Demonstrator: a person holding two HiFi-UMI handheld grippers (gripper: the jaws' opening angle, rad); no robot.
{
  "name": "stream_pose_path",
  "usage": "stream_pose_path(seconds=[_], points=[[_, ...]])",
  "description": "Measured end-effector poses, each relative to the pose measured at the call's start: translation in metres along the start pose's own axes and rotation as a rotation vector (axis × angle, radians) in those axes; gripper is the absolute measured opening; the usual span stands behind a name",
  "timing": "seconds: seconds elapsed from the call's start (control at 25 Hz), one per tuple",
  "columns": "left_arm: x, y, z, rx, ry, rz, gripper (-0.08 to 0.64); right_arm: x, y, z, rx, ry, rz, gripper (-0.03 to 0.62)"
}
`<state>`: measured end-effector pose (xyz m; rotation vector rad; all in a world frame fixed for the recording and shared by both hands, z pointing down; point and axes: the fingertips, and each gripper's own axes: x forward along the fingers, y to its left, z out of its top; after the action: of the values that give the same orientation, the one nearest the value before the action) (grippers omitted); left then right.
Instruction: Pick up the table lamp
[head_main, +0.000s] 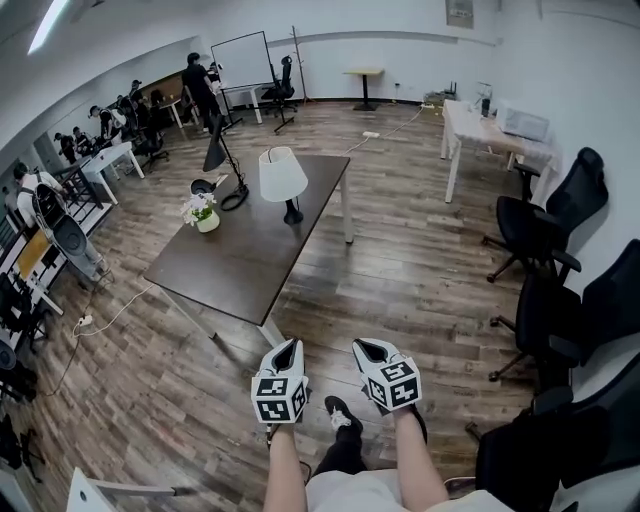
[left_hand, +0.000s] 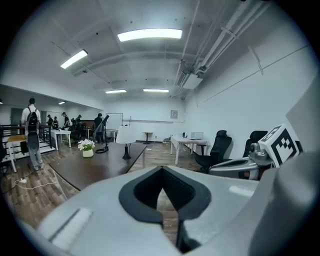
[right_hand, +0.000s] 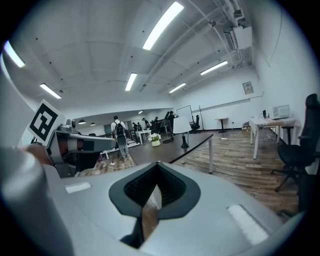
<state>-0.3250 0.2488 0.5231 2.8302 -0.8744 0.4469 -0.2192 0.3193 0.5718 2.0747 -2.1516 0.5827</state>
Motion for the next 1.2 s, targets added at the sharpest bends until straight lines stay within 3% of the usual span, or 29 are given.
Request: stream_pose_path(seconds=[0.16, 0.44, 0.84, 1.08, 1.2], points=[[0.034, -0.007, 0.006, 0.029, 0.011, -0.051, 0.0, 0.013, -0.03, 0.003, 0.036, 0.001, -0.015, 0.026], [0.093, 0.02, 0.029, 0.027, 0.023, -0.06, 0.0, 0.054, -0.072, 0.038, 0.08, -0.03, -0.034, 0.026], [0.167, 0.067, 0.068, 0.004, 0.007, -0.061, 0.0, 0.125, -0.116, 0.091, 0.023, -0.008, -0.063, 0.026], [0.208, 0.112, 0.093, -0.078, -0.058, -0.006, 0.0, 0.167, -0.135, 0.117, -0.13, 0.046, -0.08, 0.026], [0.228, 0.124, 0.106, -0.093, -0.08, -0.006, 0.0, 0.183, -0.149, 0.132, -0.142, 0.039, -0.085, 0.026]])
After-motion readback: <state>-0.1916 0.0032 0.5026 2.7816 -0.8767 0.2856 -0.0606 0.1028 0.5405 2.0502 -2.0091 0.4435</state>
